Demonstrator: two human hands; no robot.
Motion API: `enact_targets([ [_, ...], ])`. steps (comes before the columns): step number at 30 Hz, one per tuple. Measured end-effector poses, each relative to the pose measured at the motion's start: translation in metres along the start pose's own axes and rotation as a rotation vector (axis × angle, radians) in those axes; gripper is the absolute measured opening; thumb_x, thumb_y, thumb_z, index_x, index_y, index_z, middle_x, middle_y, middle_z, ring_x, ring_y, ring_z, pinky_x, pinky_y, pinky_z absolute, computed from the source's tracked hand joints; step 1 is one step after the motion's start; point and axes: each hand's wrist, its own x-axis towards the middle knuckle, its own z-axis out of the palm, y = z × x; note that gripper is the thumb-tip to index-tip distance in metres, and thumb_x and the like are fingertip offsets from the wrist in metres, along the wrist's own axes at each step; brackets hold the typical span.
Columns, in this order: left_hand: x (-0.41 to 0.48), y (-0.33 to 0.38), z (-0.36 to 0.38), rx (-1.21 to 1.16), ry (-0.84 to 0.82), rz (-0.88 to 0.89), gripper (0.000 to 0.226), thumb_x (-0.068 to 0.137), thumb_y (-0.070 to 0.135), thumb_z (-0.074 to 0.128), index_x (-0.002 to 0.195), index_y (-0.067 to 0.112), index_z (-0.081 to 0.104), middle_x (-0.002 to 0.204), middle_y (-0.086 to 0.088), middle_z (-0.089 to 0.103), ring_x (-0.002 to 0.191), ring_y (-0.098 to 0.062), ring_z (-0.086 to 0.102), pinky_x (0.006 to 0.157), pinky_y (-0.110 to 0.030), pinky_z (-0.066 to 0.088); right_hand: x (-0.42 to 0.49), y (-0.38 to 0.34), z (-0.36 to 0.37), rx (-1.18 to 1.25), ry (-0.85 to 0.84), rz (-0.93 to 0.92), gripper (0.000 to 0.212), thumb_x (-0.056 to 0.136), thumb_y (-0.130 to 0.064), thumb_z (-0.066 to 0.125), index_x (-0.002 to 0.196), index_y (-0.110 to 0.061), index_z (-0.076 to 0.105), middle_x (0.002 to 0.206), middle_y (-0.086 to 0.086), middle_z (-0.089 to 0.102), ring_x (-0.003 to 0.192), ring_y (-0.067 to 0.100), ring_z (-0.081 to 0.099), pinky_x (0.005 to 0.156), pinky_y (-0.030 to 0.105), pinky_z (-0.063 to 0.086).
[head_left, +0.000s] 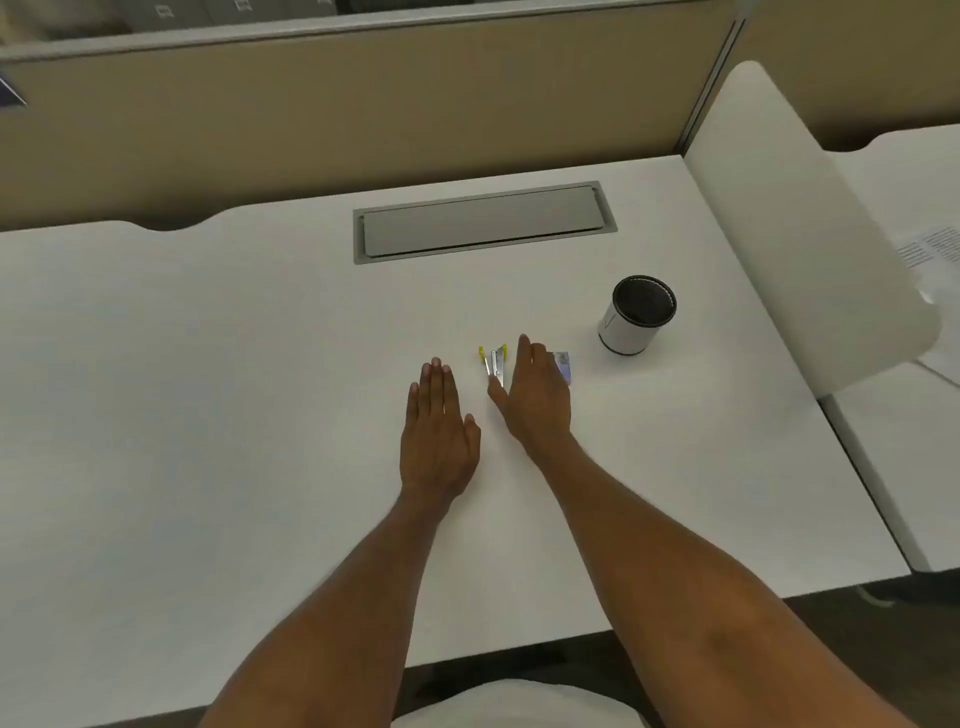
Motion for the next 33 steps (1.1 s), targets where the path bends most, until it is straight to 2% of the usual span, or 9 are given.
enact_targets([
  [3,-0.001,-0.001,0.001,-0.009,-0.020,-0.041,0.070,0.102,0.031,0.029,0.162,-0.002,0.017,0.172,-0.021,0.019,0.161,-0.031,0.015,0.132,-0.045,0.014,0.016,-0.006,0.000,0.064,-0.086,0.051,0.064,0.092,-0.048,0.061,0.137,-0.006,0.044,0.127,0.012,0.057,0.112,0.026,0.062,0.087,0.033,0.053],
  [11,0.014,0.005,0.002,0.041,-0.045,-0.050,0.064,0.104,0.030,0.035,0.161,0.000,0.027,0.169,-0.019,0.029,0.159,-0.030,0.027,0.131,-0.050,0.017,0.040,-0.020,0.010,0.082,-0.246,0.136,0.064,0.088,-0.045,0.070,0.132,-0.005,0.045,0.130,0.013,0.051,0.111,0.030,0.064,0.086,0.036,0.054],
  [13,0.021,0.008,0.001,0.002,-0.041,-0.080,0.062,0.104,0.028,0.033,0.159,0.000,0.032,0.165,-0.020,0.038,0.154,-0.032,0.037,0.128,-0.049,0.026,0.042,-0.022,0.013,0.069,-0.254,0.138,0.062,0.088,-0.043,0.070,0.131,-0.006,0.045,0.130,0.013,0.051,0.111,0.029,0.064,0.086,0.035,0.054],
  [17,0.032,0.012,0.000,-0.089,-0.023,-0.133,0.058,0.096,0.013,0.037,0.151,-0.003,0.044,0.147,-0.021,0.059,0.131,-0.037,0.061,0.110,-0.048,0.048,0.043,-0.023,0.015,0.072,-0.247,0.144,0.051,0.090,-0.034,0.070,0.125,-0.006,0.047,0.124,0.013,0.054,0.106,0.029,0.065,0.081,0.035,0.053],
  [20,0.038,0.013,0.001,-0.159,-0.028,-0.141,0.056,0.097,0.001,0.046,0.153,-0.001,0.042,0.144,-0.020,0.060,0.128,-0.037,0.061,0.109,-0.047,0.047,0.044,-0.023,0.016,0.092,-0.255,0.154,0.043,0.089,-0.025,0.070,0.122,-0.005,0.049,0.120,0.013,0.056,0.102,0.030,0.066,0.072,0.032,0.046],
  [23,0.040,0.020,-0.007,-0.310,-0.049,-0.221,0.054,0.107,0.007,0.036,0.160,0.007,0.030,0.156,-0.014,0.049,0.141,-0.032,0.048,0.118,-0.041,0.036,0.044,-0.022,0.017,0.141,-0.259,0.168,0.041,0.089,-0.023,0.070,0.119,-0.005,0.050,0.118,0.014,0.057,0.101,0.030,0.066,0.074,0.032,0.047],
  [26,0.043,0.027,-0.011,-0.512,-0.006,-0.349,0.050,0.110,0.013,0.035,0.160,0.010,0.031,0.156,-0.012,0.049,0.141,-0.029,0.047,0.115,-0.037,0.038,0.040,-0.019,0.017,0.193,-0.254,0.173,0.040,0.087,-0.023,0.072,0.117,-0.005,0.052,0.115,0.014,0.058,0.102,0.030,0.065,0.079,0.035,0.050],
  [30,0.053,0.029,-0.007,-0.745,0.002,-0.446,0.052,0.107,0.017,0.044,0.158,0.011,0.033,0.139,-0.014,0.062,0.127,-0.030,0.061,0.109,-0.042,0.050,0.032,-0.017,0.019,0.270,-0.212,0.180,0.037,0.087,-0.028,0.072,0.111,-0.007,0.054,0.109,0.012,0.060,0.096,0.029,0.064,0.076,0.038,0.052],
  [33,0.059,0.035,-0.015,-0.937,-0.043,-0.529,0.052,0.106,0.018,0.052,0.155,0.014,0.035,0.117,-0.006,0.067,0.107,-0.024,0.068,0.093,-0.038,0.057,0.022,-0.017,0.018,0.332,-0.162,0.168,0.028,0.095,-0.031,0.063,0.107,-0.007,0.055,0.104,0.012,0.061,0.090,0.029,0.064,0.072,0.039,0.052],
])
